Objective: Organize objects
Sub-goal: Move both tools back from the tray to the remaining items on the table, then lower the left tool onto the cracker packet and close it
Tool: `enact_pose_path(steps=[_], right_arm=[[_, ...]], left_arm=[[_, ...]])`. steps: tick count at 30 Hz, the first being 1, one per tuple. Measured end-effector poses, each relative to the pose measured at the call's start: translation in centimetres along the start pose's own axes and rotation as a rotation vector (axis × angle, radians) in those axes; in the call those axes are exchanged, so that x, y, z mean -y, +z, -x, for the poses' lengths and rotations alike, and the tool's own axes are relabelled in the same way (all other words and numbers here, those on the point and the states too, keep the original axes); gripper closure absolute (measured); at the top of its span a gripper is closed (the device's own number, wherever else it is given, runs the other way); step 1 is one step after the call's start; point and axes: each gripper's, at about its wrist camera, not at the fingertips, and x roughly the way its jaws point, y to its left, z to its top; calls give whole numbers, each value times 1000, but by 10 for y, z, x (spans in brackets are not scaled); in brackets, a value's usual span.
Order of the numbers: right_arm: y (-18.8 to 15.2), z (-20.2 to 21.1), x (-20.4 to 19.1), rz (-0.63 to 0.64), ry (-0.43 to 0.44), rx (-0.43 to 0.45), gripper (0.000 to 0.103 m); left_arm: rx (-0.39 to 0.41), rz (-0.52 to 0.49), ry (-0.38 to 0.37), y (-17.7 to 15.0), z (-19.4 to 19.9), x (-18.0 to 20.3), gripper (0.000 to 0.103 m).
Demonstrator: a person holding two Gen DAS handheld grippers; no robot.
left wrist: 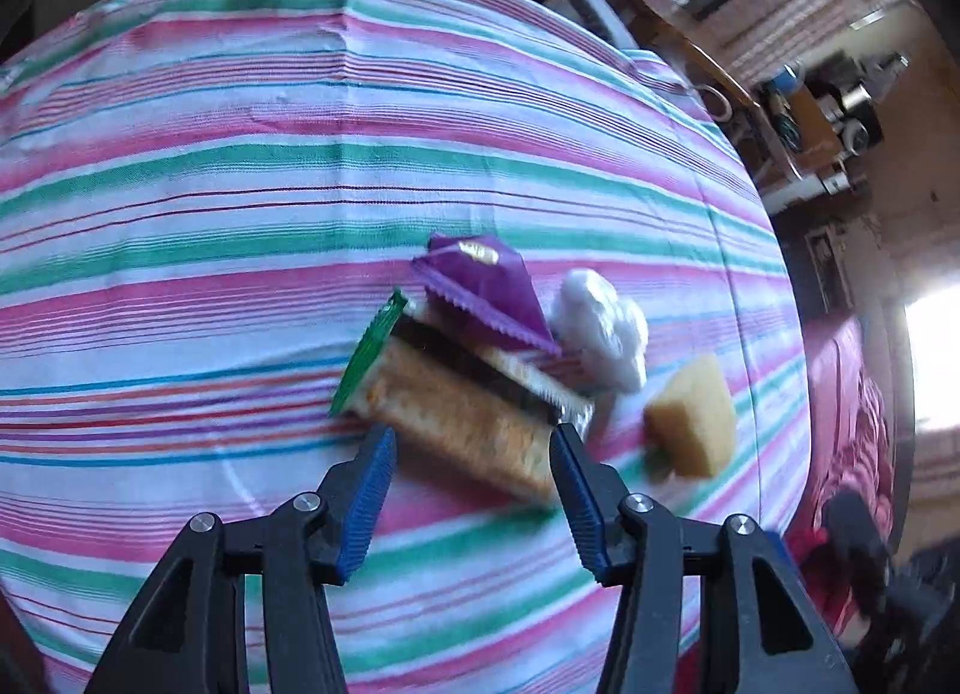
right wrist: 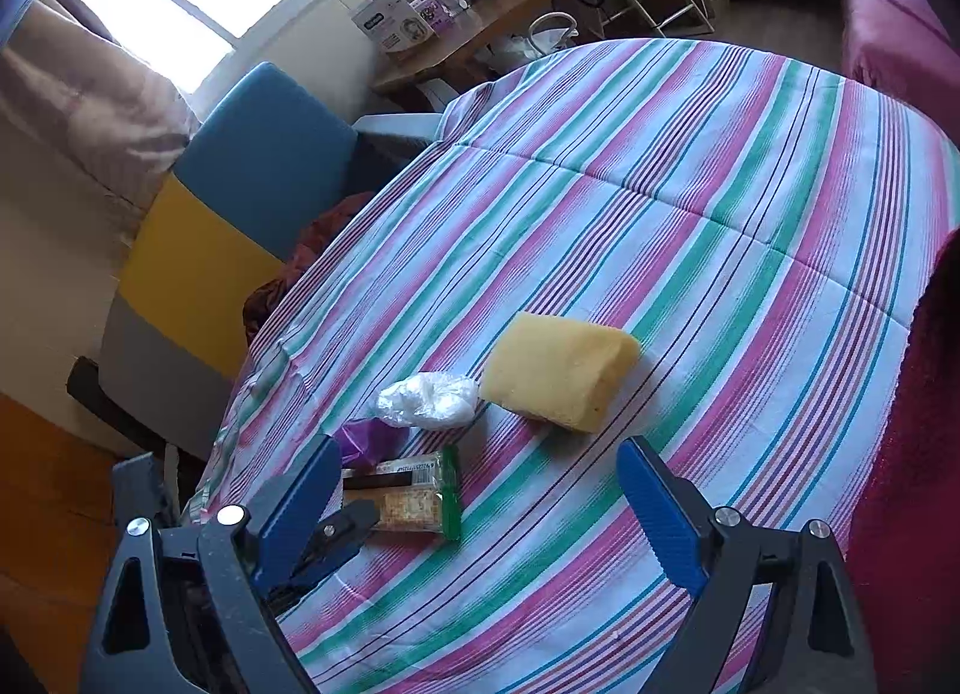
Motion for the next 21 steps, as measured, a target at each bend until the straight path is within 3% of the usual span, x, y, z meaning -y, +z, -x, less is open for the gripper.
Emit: enact_pose_path(steps=[4, 10, 16, 21], right_arm=[[0, -4, 3, -18, 20, -22, 9], [-2, -10, 4, -20, 28, -58, 8], [-1, -10, 8, -28, 15, -57, 8], [-2, -13, 5, -16, 4, -71, 8]], left_arm=[[28, 48, 38, 10, -9, 8, 47], [53, -53, 142, 11, -23, 34, 43], [108, -57, 128, 11, -9, 38, 43], [28, -137, 176, 15, -33, 50, 41]])
